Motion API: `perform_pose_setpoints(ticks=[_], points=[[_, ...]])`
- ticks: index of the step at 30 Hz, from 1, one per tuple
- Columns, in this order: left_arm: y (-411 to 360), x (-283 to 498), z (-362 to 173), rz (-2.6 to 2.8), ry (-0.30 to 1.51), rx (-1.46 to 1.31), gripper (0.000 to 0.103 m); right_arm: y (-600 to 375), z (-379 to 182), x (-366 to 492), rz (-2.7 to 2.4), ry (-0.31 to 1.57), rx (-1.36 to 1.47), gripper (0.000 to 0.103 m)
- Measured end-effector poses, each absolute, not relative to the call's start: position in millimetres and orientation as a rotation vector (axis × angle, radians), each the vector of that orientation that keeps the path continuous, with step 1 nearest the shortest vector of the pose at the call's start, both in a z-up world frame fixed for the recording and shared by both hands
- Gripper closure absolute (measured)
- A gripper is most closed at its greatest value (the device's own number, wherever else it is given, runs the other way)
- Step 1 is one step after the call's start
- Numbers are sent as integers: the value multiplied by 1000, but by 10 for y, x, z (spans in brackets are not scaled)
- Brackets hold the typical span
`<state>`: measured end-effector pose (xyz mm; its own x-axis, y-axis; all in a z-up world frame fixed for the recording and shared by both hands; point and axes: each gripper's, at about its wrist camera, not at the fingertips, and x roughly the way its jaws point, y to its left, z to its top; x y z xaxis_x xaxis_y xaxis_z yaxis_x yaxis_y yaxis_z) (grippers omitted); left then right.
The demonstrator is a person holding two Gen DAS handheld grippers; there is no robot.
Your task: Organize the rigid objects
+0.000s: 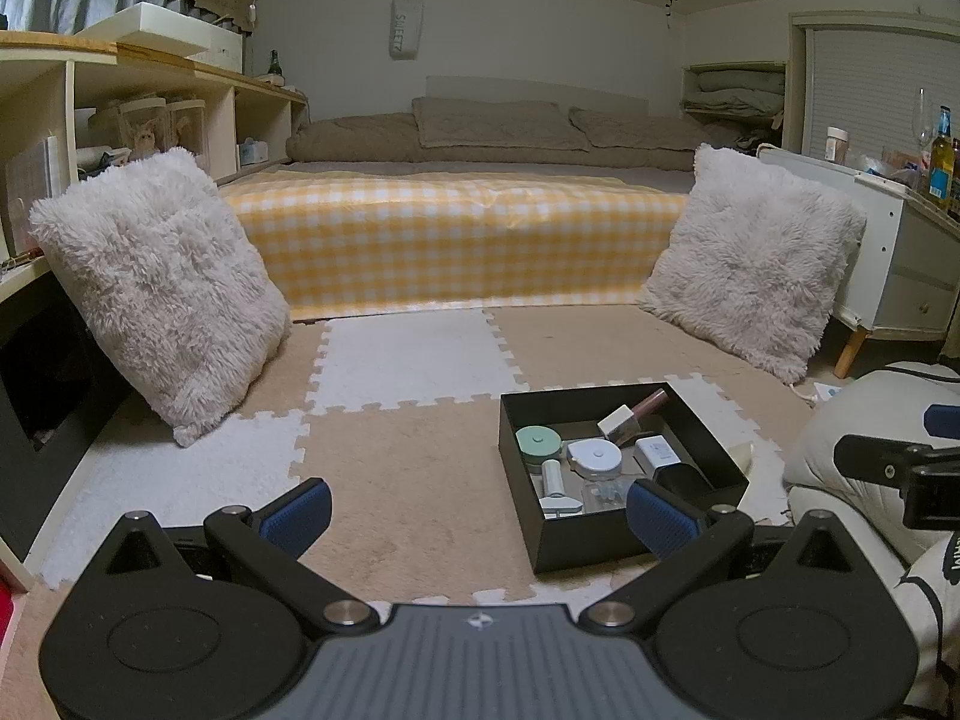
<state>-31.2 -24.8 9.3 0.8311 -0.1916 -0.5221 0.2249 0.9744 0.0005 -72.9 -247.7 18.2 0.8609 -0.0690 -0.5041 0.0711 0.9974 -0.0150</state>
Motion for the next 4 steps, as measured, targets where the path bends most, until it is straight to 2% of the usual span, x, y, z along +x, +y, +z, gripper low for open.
perform_pose_setpoints(ticks=[4], points=[[-254,-317,77,-221,548,66,0,-2476,183,-730,-74,529,4,0]])
